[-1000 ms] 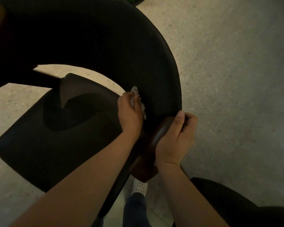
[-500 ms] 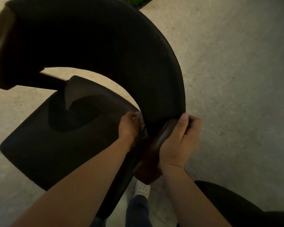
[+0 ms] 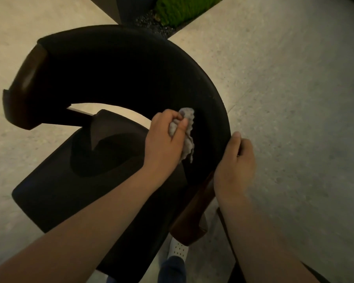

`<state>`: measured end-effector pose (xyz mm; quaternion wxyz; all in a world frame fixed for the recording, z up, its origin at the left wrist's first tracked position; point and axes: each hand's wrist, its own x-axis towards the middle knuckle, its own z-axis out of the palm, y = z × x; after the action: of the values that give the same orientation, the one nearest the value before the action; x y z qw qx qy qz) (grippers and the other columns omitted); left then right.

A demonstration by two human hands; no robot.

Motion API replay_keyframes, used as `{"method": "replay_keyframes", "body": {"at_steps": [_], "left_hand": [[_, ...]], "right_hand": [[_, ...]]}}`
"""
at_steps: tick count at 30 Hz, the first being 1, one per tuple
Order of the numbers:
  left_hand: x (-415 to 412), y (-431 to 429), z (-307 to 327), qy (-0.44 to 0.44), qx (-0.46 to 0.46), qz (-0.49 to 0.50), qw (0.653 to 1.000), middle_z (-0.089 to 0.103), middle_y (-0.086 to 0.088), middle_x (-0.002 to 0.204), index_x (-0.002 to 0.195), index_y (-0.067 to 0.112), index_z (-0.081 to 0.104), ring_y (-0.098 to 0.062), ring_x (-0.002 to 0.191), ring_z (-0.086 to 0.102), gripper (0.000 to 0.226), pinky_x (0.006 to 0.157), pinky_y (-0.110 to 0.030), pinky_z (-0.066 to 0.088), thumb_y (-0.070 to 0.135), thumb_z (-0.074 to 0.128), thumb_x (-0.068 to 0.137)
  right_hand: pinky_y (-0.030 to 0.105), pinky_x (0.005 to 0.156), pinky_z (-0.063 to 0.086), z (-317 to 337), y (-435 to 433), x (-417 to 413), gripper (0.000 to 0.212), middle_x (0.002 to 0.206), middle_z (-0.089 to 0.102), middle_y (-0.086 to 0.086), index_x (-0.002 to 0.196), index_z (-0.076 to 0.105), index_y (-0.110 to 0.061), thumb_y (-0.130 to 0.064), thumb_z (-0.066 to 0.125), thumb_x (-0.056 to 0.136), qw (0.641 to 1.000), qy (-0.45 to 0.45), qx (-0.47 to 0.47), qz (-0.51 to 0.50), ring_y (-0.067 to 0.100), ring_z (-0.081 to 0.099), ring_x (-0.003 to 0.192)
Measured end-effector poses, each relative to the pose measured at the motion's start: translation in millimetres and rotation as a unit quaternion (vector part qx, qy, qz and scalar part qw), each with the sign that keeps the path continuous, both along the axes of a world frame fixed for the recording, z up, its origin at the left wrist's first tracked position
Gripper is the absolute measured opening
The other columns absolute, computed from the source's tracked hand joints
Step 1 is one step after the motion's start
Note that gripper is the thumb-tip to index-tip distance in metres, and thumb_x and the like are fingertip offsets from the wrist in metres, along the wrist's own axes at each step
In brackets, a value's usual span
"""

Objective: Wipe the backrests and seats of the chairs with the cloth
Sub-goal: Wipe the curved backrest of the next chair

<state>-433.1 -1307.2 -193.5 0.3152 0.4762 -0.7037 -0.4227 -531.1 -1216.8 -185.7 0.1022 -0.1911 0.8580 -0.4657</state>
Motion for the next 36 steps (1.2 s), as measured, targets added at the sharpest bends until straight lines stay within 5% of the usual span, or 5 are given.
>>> {"method": "replay_keyframes", "body": {"at_steps": [9, 15, 23, 31, 36], "left_hand": [[-47, -4, 40, 0.068, -0.072, -0.034, 0.994, 0.052, 0.003, 0.097, 0.092, 0.019, 0.063, -0.007, 0.086, 0.054, 0.004, 0.078, -0.015, 0.046, 0.023, 0.063, 0.093], [-66, -18, 27, -0.030, -0.192, -0.065, 0.979, 0.054, -0.002, 0.092, 0.091, 0.013, 0.068, -0.012, 0.080, 0.051, 0.018, 0.067, -0.027, 0.048, 0.031, 0.066, 0.090], [-30, 8, -14, -0.005, -0.004, 0.090, 0.996, 0.046, 0.007, 0.101, 0.092, 0.023, 0.052, -0.001, 0.081, 0.050, 0.011, 0.071, -0.016, 0.045, 0.034, 0.052, 0.095], [-68, -10, 9, 0.067, -0.136, 0.061, 0.987, 0.050, 0.001, 0.096, 0.093, 0.007, 0.062, -0.010, 0.083, 0.051, 0.023, 0.072, -0.020, 0.046, 0.029, 0.056, 0.094], [-63, -4, -16, 0.046, -0.067, 0.139, 0.987, 0.049, 0.000, 0.097, 0.096, 0.008, 0.058, -0.013, 0.082, 0.052, 0.034, 0.069, -0.026, 0.047, 0.038, 0.042, 0.097]], "right_hand": [[0.012, 0.049, 0.031, -2, 0, 0, 0.034, 0.059, 0.039, -0.002, 0.069, 0.043, -0.016, -0.014, 0.036, 0.102, 0.998, 0.040, 0.024, -0.033, 0.002, 0.038, 0.052], [0.026, 0.050, 0.028, -3, 2, 0, 0.033, 0.064, 0.045, -0.002, 0.074, 0.048, -0.014, -0.025, 0.031, 0.099, 0.997, 0.053, 0.048, -0.022, 0.010, 0.040, 0.057], [0.023, 0.050, 0.030, -4, 2, 1, 0.036, 0.063, 0.043, -0.004, 0.075, 0.050, -0.017, -0.033, 0.027, 0.097, 0.997, 0.052, 0.051, -0.025, 0.007, 0.040, 0.054], [0.014, 0.049, 0.030, -2, 0, 0, 0.031, 0.062, 0.043, -0.008, 0.074, 0.048, -0.018, -0.029, 0.029, 0.096, 0.996, 0.065, 0.056, -0.032, 0.003, 0.039, 0.054], [0.015, 0.050, 0.028, -5, 1, 0, 0.031, 0.062, 0.044, -0.006, 0.074, 0.049, -0.019, -0.026, 0.032, 0.099, 0.996, 0.064, 0.054, -0.032, 0.005, 0.040, 0.054]]}}
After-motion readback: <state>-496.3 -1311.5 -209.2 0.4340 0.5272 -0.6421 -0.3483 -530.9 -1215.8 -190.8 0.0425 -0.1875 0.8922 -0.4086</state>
